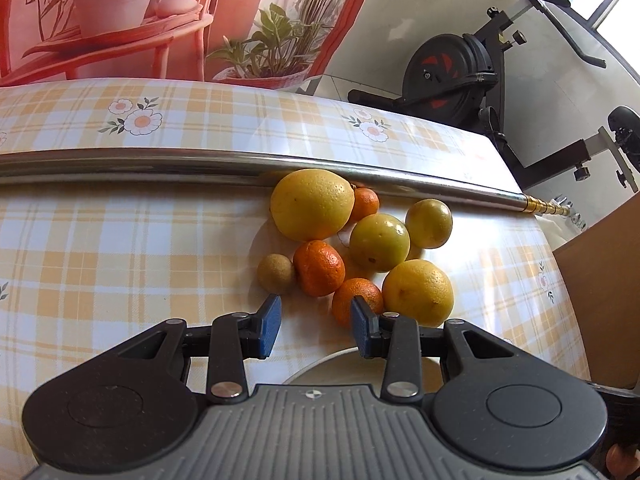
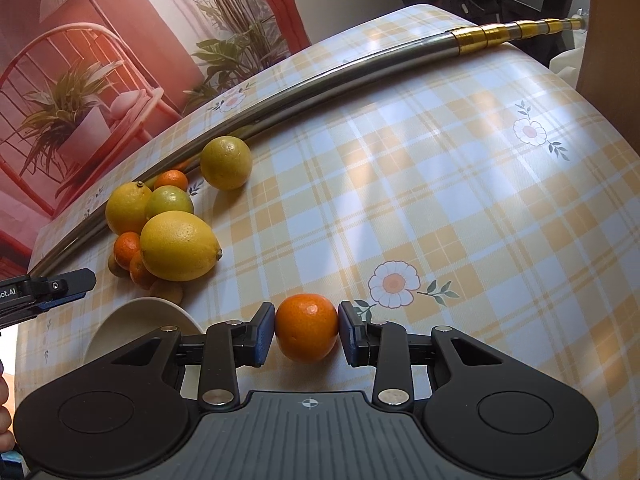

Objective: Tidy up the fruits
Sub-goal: 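Grasp a mandarin from the pile with the left gripper while the right holds the orange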

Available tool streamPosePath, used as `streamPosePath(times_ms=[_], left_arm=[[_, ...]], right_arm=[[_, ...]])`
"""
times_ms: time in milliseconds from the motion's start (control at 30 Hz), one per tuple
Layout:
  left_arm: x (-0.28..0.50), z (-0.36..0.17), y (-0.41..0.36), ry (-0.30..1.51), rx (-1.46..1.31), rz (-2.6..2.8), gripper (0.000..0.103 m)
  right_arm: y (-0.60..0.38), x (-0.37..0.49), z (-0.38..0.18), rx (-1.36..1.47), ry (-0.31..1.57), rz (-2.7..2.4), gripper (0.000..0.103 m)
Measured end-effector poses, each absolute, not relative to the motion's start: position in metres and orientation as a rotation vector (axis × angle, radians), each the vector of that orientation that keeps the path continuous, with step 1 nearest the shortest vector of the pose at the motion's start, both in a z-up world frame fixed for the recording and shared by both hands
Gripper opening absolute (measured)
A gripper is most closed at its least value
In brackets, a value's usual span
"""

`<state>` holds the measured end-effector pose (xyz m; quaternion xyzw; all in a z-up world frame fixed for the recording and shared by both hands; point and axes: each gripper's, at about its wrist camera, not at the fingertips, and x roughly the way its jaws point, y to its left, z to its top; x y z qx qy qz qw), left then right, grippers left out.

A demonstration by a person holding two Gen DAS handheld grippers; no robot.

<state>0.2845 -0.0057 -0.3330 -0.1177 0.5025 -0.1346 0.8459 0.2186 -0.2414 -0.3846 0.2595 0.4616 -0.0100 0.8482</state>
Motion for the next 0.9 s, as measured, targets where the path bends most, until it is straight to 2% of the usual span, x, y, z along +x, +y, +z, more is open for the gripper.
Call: streamPosePath(times_ms=[167,900], left_arm=[[0.306,-0.336,-0.001,1.065,-0.374,-0.234,0.04],[0.33,-0.34,-0.026,1.089,-0.179,-0.298,0.038]], right_arm=[[-0.241,0.22,-0.387,0.542,0.975,-0.008,0.032],[-0.247,0.224,-0.389,0.56,0.969,0.012,0.032]])
